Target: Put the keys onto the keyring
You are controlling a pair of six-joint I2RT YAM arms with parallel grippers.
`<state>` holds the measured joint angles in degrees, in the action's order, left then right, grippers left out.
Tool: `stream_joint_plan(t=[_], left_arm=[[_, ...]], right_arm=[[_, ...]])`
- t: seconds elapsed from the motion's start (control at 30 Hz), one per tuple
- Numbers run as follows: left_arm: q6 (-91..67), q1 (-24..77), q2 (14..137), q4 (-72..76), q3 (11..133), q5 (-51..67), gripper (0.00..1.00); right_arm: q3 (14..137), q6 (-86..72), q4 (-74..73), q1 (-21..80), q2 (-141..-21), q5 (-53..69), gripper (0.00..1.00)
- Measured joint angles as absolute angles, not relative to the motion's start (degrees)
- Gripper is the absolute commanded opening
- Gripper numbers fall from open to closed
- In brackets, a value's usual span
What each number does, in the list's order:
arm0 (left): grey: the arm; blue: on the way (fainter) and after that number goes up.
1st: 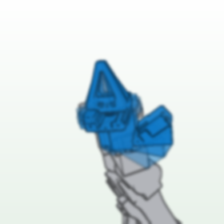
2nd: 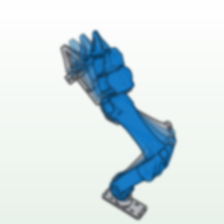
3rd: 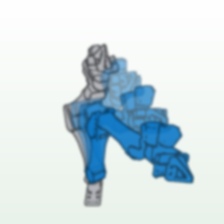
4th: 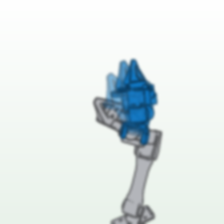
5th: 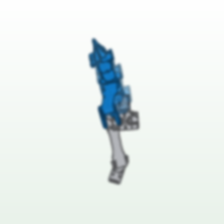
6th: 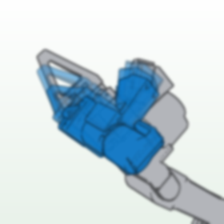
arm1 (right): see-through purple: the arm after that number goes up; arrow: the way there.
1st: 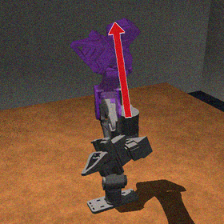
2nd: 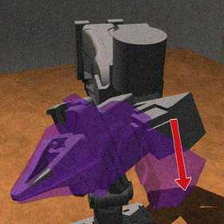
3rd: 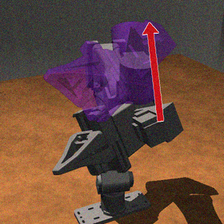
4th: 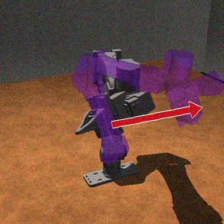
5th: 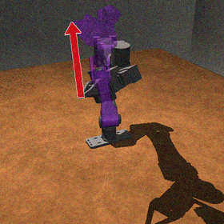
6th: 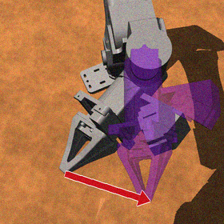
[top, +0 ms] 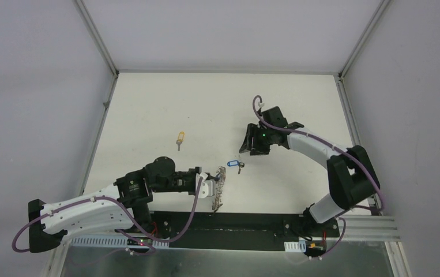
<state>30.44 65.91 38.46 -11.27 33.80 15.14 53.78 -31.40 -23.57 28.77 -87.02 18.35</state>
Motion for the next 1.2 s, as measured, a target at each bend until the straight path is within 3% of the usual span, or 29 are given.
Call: stream_joint_plan(t=[0.17,0.4,0.57,0.77,0.87,0.93,1.03,1.2], left_arm=[[29.7,65.9,39.4,-11.6,33.8,15.3,0.0],[28.9,65.9,39.5,-11.6,33.8,15.4,0.0],[28.3,65.9,39.5,-11.6,33.8,15.4,0.0],[27.9,65.9,39.8,-11.6,33.8,15.4,0.0],[27.9,65.9,39.8,-11.6,33.8,15.4,0.0],[27.9,65.9,39.8,-11.6,33.8,15.4,0.0],[27.9,65.9,39.8,-11.6,33.8,15.4,0.0],[27.9,65.9,39.9,-11.6,33.8,15.5,0.0]], right_arm=[[57.2,-27.4,-22.7,28.2,-96.4,26.3,0.4],[58.4,-25.3,-22.1,27.6,-103.7,32.6,0.37],[58.5,-23.6,-22.0,27.6,-103.9,33.0,0.17],[57.7,-22.8,-20.8,27.6,-103.9,34.0,0.03],[56.9,-22.5,-20.6,27.6,-103.9,34.0,0.07],[56.6,-22.3,-20.6,27.6,-103.9,34.3,0.19],[56.6,-21.9,-20.6,27.6,-103.8,35.0,0.28],[55.8,-20.7,-20.6,27.6,-102.0,34.3,0.31]])
